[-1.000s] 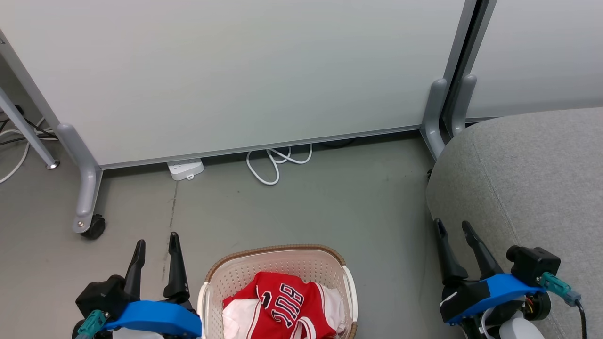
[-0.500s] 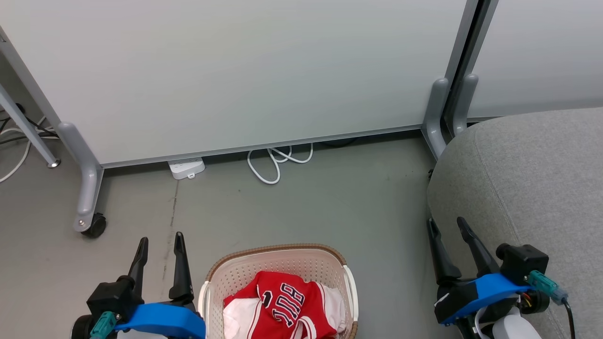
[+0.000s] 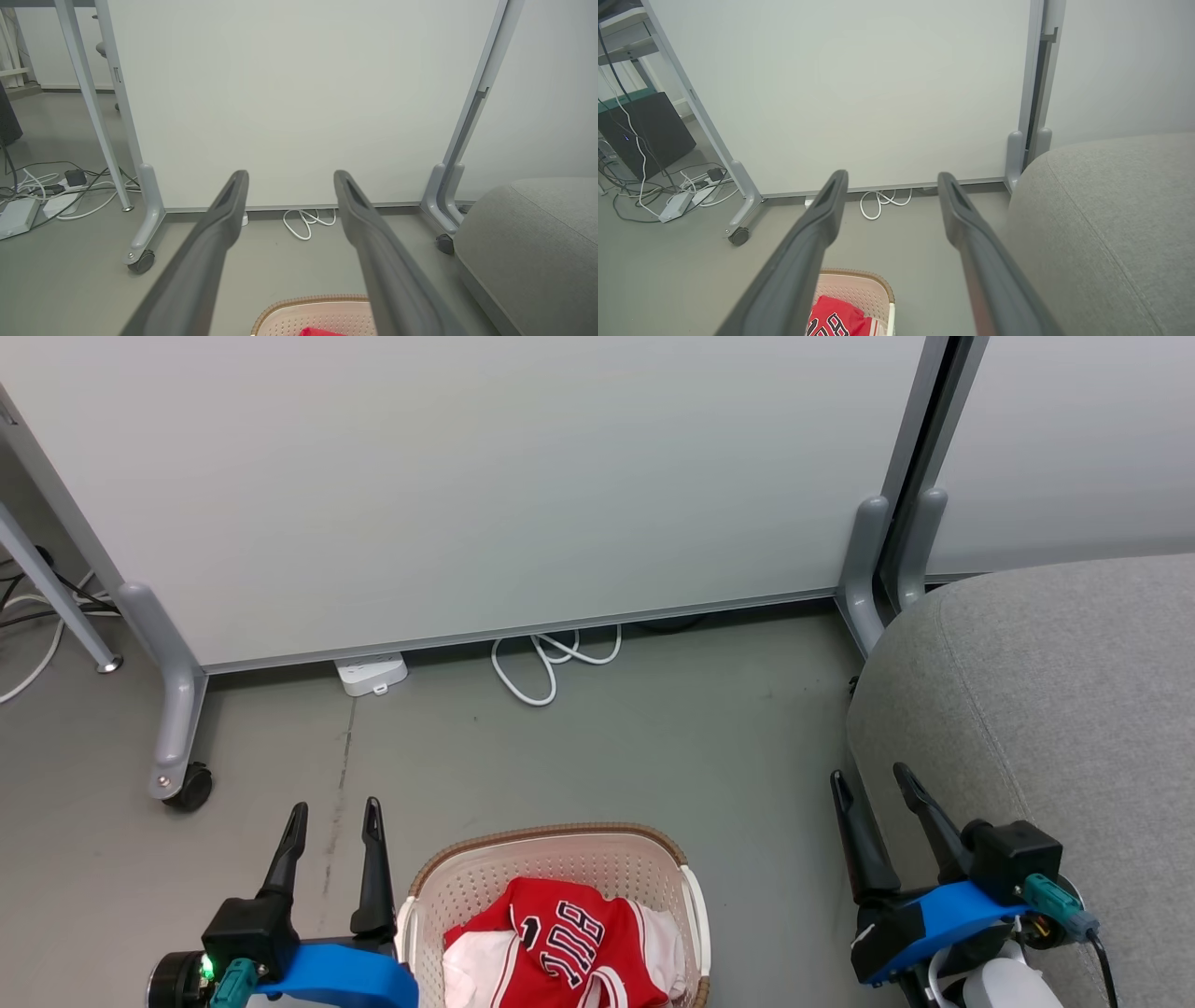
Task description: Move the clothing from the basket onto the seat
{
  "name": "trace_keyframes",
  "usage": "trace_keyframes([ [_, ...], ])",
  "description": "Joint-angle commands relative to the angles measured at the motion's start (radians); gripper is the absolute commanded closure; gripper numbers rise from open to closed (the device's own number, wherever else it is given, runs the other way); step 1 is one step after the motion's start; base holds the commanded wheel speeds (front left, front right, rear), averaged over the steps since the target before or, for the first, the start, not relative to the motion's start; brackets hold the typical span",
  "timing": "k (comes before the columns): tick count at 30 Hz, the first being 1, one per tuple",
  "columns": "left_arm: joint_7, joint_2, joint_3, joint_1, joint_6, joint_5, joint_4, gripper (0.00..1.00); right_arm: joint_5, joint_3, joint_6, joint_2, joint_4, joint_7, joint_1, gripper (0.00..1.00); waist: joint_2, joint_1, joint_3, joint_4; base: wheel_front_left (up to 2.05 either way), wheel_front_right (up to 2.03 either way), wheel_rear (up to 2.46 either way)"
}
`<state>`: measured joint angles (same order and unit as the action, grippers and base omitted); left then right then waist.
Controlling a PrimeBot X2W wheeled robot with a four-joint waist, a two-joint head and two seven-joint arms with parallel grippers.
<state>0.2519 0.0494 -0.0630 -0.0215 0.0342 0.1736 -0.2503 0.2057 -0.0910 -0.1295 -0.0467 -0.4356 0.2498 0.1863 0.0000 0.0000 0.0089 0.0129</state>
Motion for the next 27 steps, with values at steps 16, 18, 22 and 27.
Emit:
trace_keyframes([
  [16,0.015,0.002,-0.005,0.011,-0.013,-0.028,0.0,0.0,-0.039,-0.005,-0.001,-0.006,-0.006,0.016,0.013,0.0,0.0,0.0,-0.001,-0.008,0.0,0.0,0.0],
  [18,0.015,0.002,-0.005,0.012,-0.014,-0.025,-0.005,0.0,-0.037,-0.006,-0.001,-0.006,-0.005,0.016,0.015,0.0,0.0,0.0,0.003,-0.01,0.0,0.0,0.0],
  [22,0.014,0.002,-0.012,-0.002,-0.008,0.001,-0.049,0.0,-0.038,-0.01,-0.001,-0.006,0.008,0.015,0.034,0.0,0.0,0.0,0.031,-0.021,0.0,0.0,0.0],
  [27,-0.029,0.001,-0.047,-0.078,0.022,0.084,-0.209,0.0,-0.034,-0.021,-0.001,-0.006,0.037,0.015,0.064,0.0,0.0,0.0,0.116,-0.049,0.0,0.0,0.0],
])
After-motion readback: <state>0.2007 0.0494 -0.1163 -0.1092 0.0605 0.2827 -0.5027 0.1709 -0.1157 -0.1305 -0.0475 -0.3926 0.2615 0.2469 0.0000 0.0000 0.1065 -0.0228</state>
